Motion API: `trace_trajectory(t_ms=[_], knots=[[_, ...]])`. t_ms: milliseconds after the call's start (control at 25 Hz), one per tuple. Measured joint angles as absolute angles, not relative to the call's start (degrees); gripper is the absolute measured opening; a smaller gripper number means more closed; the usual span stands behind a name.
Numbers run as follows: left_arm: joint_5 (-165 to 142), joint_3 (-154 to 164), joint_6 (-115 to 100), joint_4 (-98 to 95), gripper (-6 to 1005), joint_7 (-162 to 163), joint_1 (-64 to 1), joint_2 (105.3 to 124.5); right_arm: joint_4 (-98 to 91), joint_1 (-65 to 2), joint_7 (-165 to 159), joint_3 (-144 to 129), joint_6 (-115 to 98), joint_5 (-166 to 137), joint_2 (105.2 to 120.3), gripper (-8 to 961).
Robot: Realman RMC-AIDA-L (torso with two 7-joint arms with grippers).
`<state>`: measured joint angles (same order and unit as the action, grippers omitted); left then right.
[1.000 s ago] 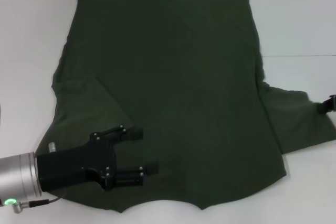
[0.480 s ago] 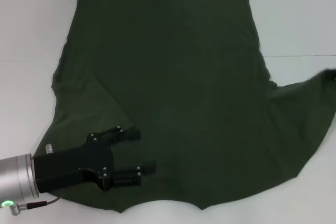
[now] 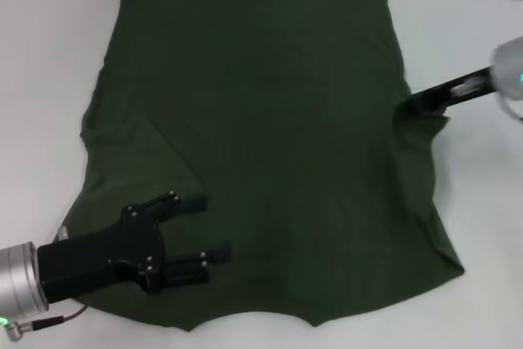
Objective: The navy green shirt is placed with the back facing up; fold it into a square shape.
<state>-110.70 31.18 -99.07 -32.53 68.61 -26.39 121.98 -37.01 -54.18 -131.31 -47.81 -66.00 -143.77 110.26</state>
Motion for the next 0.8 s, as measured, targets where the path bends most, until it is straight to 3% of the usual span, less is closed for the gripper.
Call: trace_trajectory(t_ms=[280,400,520,800], knots=[[-110.67,30.14,-99.92,-32.62,921,68.39,-25.91,122.03,-29.83,-60.9,-135.23,-50.35,-63.47,-144.92,114.18,86],[-110.67,30.12,-99.93,-32.63,920,68.31,-25.87,122.07,-29.76,-61.9,-137.36,-50.17,-64.34,-144.69,115.37,305],[-110.65,30.14,-99.94,-32.63,920,68.25,-25.98,122.08,-30.38,-61.53,-138.54,-50.1,-63.7,-144.66,115.36,373],[-110.64,30.14,-99.94,-32.53,921,68.23,-26.01,122.07,-31.73,-55.6,-134.0,-45.53,-61.6,-138.91,113.3,532]])
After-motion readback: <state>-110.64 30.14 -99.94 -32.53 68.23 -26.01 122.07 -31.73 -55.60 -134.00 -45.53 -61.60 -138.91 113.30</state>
